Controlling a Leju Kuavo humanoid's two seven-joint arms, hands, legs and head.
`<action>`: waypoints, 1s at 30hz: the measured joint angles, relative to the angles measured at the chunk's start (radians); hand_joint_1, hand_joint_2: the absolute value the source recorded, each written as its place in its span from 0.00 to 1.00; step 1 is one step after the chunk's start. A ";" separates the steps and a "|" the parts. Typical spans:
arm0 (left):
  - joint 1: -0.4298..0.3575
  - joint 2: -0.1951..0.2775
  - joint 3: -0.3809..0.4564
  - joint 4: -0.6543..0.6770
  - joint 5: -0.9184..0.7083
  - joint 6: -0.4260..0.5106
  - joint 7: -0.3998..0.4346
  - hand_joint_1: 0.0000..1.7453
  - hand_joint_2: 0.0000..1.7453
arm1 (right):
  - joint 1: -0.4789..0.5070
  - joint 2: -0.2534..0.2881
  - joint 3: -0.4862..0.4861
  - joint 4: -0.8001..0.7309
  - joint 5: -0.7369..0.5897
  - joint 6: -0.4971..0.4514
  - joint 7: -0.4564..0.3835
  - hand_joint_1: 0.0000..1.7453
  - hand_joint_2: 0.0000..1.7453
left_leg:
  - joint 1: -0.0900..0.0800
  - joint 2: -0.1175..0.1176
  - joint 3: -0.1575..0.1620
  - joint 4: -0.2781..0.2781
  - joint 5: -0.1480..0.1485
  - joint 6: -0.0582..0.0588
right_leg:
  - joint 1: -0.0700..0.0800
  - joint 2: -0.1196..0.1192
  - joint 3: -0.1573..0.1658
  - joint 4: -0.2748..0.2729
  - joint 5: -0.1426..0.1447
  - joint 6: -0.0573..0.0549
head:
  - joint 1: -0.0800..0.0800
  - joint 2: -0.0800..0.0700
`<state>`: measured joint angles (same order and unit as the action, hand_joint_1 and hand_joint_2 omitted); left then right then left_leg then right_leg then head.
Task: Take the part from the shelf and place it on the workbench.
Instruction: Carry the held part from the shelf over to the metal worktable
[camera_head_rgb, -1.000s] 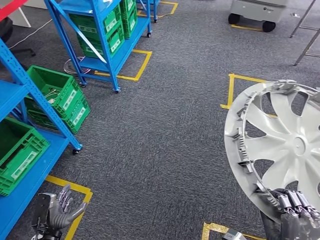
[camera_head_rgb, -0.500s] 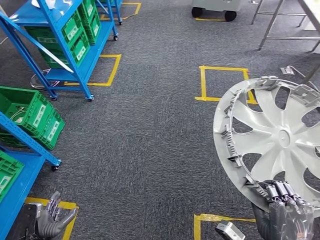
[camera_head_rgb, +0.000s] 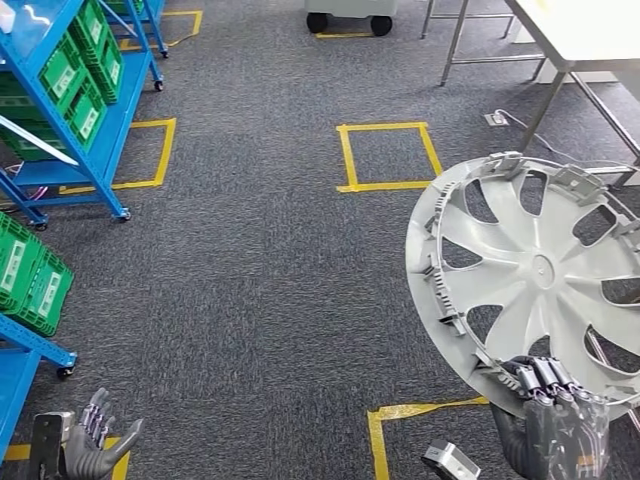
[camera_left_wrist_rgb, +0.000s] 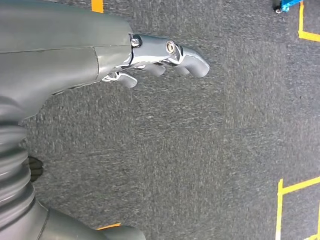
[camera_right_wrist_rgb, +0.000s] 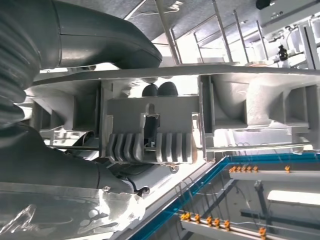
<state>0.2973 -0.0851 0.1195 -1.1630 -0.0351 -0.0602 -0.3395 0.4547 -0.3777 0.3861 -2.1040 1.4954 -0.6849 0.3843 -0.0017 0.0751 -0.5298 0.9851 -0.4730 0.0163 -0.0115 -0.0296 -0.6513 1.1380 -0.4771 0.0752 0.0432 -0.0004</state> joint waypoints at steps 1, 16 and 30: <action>0.007 -0.006 0.014 -0.009 -0.003 -0.005 0.001 0.00 1.00 | -0.014 0.000 0.003 0.006 -0.012 0.002 -0.017 1.00 1.00 | -0.002 0.010 0.002 0.002 -0.004 -0.005 | 0.001 -0.017 0.036 -0.059 0.017 -0.005 | 0.000 0.000; 0.014 -0.121 0.243 -0.077 -0.168 -0.192 -0.009 0.00 1.00 | -0.053 0.025 0.003 0.046 -0.057 0.012 -0.110 1.00 1.00 | 0.002 -0.116 -0.062 0.105 -0.015 -0.021 | 0.006 0.118 0.052 -0.109 0.041 -0.056 | -0.004 0.000; -0.089 -0.102 0.160 -0.069 -0.200 -0.172 -0.004 0.00 1.00 | 0.073 0.031 -0.048 -0.024 0.010 0.006 -0.037 1.00 1.00 | 0.001 -0.005 -0.016 0.004 0.010 0.001 | 0.001 0.009 -0.026 0.052 -0.017 -0.009 | 0.002 0.000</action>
<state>0.2082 -0.1867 0.2797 -1.2319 -0.2352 -0.2326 -0.3438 0.5281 -0.3469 0.3385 -2.1279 1.5050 -0.6790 0.3473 -0.0012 0.0697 -0.5456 0.9887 -0.4631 0.0170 -0.0109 -0.0209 -0.6776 1.1900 -0.4940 0.0666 0.0452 -0.0004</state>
